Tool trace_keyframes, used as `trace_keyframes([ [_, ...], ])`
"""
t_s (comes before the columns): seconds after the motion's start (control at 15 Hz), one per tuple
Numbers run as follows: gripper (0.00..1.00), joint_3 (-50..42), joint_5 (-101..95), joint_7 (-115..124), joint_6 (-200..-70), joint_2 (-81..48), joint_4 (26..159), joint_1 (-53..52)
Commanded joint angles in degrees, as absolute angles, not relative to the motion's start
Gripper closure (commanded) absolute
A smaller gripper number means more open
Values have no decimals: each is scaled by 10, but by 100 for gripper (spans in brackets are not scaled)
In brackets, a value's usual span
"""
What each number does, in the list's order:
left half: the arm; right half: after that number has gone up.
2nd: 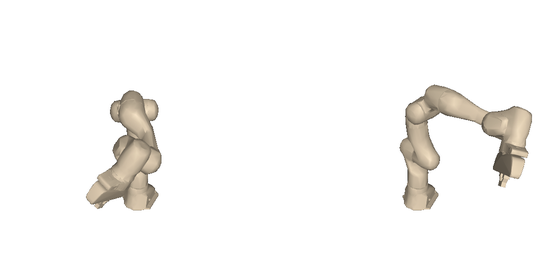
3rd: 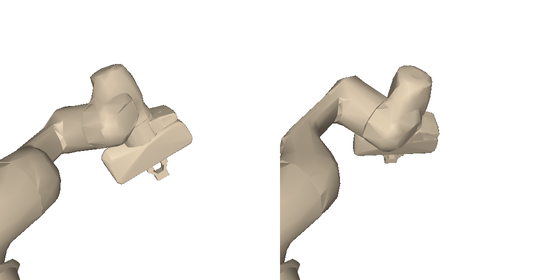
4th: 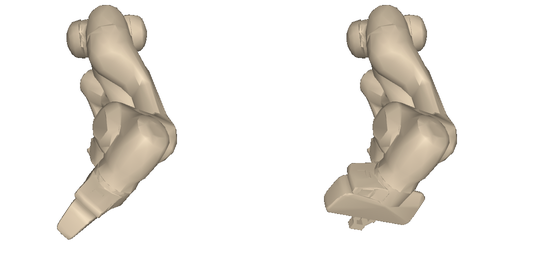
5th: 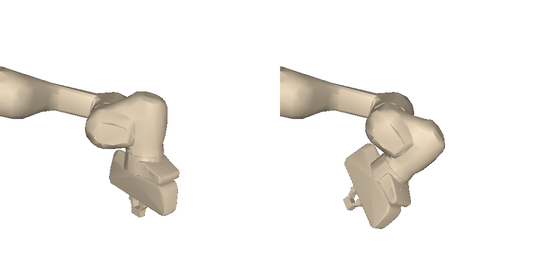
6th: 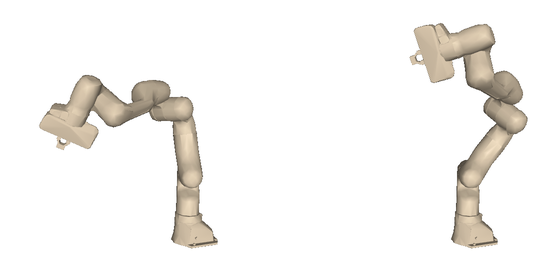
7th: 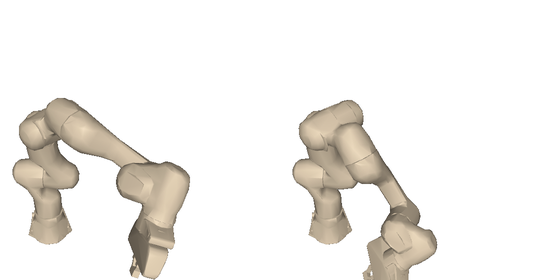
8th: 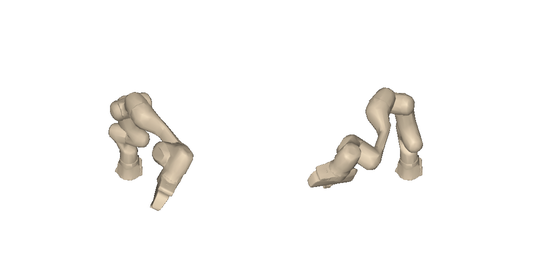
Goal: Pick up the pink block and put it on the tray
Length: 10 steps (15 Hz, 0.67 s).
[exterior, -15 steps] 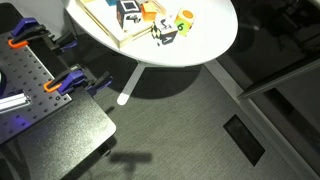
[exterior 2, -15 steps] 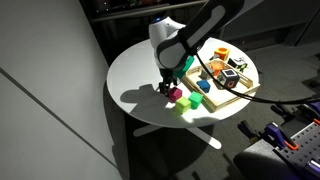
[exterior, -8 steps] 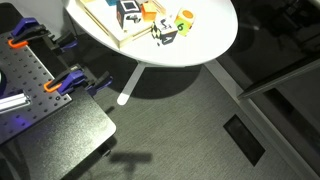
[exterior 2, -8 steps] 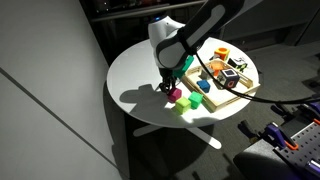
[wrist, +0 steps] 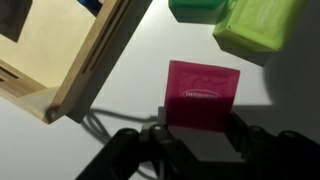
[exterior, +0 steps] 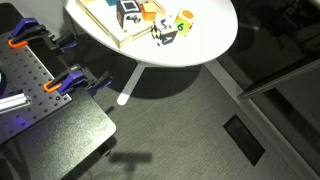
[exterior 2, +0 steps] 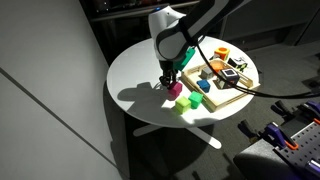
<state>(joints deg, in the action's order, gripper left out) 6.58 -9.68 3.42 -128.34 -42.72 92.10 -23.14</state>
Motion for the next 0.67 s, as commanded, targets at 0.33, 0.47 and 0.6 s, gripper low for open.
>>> trace_keyframes([
  [0.33,68,80,-94,10,-1227,-364,945,-203],
  [0.47,68,81,-91,4,-1223,-351,957,-194],
  [0.6,68,82,-89,3,-1225,-336,974,-185],
])
